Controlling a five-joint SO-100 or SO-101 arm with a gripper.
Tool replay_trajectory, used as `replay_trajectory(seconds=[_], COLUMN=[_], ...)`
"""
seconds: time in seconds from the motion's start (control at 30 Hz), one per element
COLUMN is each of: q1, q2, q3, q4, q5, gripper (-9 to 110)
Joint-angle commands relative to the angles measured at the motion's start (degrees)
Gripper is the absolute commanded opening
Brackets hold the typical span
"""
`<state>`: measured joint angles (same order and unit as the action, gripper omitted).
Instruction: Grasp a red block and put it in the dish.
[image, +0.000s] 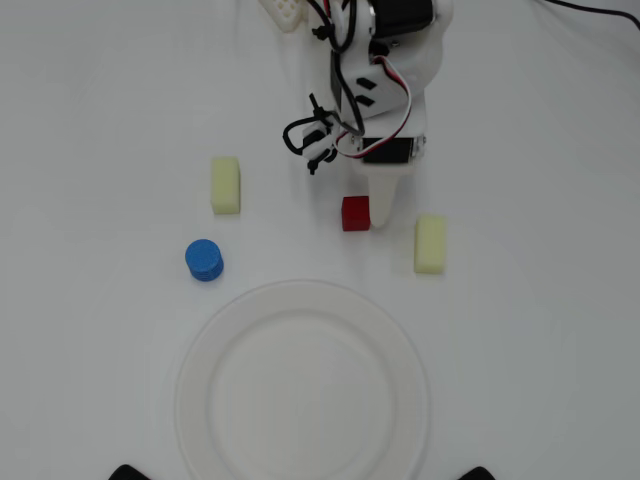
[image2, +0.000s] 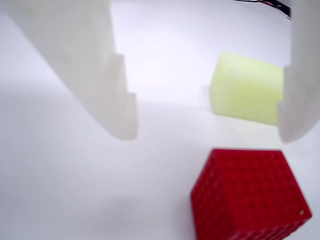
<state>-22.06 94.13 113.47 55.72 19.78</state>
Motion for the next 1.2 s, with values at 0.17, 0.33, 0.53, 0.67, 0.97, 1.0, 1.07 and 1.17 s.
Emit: replay_trajectory(seconds=[0.17,0.33,0.53,0.67,0.97,1.0,1.07,1.17], q1=[2.72,4.31,4.39,4.48,4.48,4.66,5.36,6.5], q2=[1.23,1.32,3.08,6.33,10.46,12.04,16.61,24.79], q3=[-0.7,-0.18,2.64,7.73,8.53,8.96,10.37,11.95], q4=[-0.53,-0.44,-1.49,-6.59,-7.65,-7.65,-7.82,-7.82], q5=[-4.57,-5.27,-4.13,-4.22,-6.15,-6.86,-8.44,-11.69], gripper=[28,27,21,16,0,0,0,0])
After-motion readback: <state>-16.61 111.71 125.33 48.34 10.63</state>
